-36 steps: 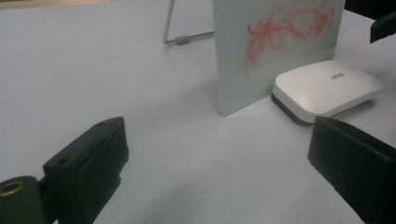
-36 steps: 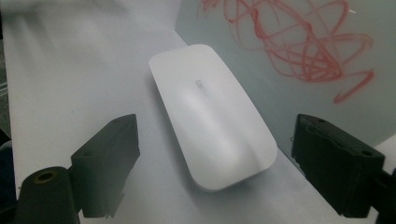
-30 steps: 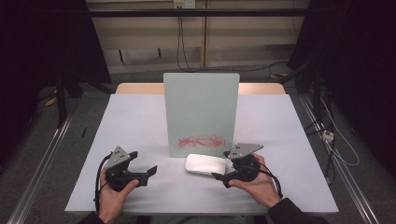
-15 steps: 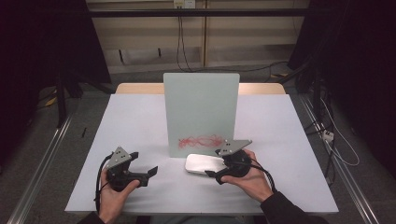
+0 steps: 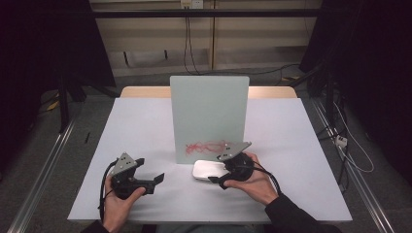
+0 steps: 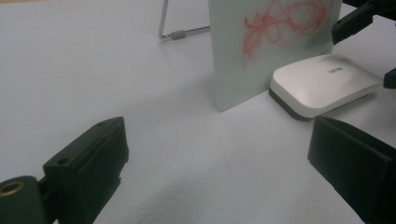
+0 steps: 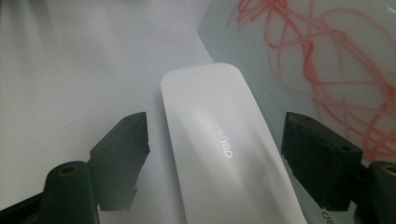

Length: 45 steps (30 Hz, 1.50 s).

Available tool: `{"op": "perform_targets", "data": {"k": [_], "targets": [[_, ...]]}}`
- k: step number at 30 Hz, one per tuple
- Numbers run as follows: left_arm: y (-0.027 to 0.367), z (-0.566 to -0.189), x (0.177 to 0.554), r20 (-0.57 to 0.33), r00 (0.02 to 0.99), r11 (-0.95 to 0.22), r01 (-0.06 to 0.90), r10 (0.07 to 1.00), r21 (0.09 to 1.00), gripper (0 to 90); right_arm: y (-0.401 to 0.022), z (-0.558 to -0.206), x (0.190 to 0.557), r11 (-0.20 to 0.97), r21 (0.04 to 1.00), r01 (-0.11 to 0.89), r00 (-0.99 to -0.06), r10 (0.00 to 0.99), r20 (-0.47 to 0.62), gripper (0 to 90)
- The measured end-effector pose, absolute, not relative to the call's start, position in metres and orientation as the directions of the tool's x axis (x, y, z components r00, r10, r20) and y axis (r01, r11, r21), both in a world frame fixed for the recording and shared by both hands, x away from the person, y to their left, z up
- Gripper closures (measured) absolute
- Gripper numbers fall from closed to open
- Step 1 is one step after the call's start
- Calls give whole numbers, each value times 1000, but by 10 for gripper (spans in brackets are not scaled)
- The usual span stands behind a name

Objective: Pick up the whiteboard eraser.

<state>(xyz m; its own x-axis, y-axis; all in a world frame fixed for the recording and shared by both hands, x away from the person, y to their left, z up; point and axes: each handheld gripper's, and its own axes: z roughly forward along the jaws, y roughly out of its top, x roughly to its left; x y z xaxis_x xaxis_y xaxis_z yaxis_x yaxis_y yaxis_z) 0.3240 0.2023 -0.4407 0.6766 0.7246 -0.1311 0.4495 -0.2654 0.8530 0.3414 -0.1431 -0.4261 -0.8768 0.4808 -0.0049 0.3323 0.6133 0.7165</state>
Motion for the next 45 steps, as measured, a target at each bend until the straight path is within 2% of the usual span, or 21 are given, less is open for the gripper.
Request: {"op": "perform_targets", "data": {"k": [13, 39, 45], "targets": [[202, -441, 324, -130, 679, -268, 449, 723, 852, 49, -134, -441, 356, 687, 653, 320, -896, 443, -26, 237], [202, -442, 324, -136, 677, -265, 454, 723, 851, 49, -133, -441, 358, 756, 613, 228, -939, 337, -67, 312], [202, -442, 324, -137, 676, -261, 452, 724, 853, 49, -133, -440, 358, 758, 609, 234, -938, 341, -64, 313]]}}
